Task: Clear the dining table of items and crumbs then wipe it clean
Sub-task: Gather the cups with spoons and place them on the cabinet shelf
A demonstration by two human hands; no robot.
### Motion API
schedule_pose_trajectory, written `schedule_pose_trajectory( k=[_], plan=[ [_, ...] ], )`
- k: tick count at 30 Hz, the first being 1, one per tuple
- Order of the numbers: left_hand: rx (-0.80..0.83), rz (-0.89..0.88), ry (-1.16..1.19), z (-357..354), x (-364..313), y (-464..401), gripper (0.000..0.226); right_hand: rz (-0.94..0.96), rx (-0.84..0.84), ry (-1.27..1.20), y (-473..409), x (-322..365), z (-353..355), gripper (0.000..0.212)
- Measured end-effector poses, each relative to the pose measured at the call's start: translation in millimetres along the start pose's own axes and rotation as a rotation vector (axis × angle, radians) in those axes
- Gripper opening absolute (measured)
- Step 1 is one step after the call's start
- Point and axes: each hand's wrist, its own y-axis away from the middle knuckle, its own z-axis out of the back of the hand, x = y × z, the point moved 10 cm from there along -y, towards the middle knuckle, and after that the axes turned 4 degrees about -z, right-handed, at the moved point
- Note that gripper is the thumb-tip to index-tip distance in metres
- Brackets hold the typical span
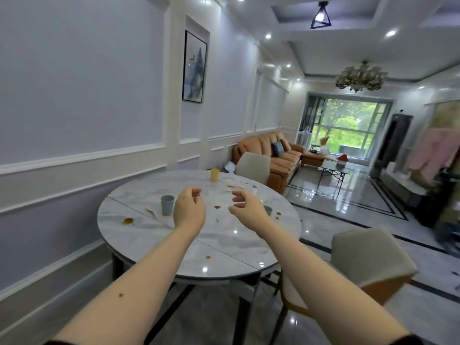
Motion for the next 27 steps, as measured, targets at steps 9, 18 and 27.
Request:
schedule_pose_trajectory(
  k=[9, 18, 27],
  plan=[
    [0.133, 0.049, 0.026, -103, 44, -53, 0.026, -0.131, -0.053, 0.025, -74, -78, 6, 0.047],
    [0.155, 0.240, 0.119, -150, 128, -146, 0.027, -0.196, -0.048, 0.093, -187, -94, -33, 0.047],
    [0.195, 0.284, 0.093, -189, 187, -195, 0.029, -0.206, 0.021, 0.127, -258, -119, -77, 0.048]
  ],
)
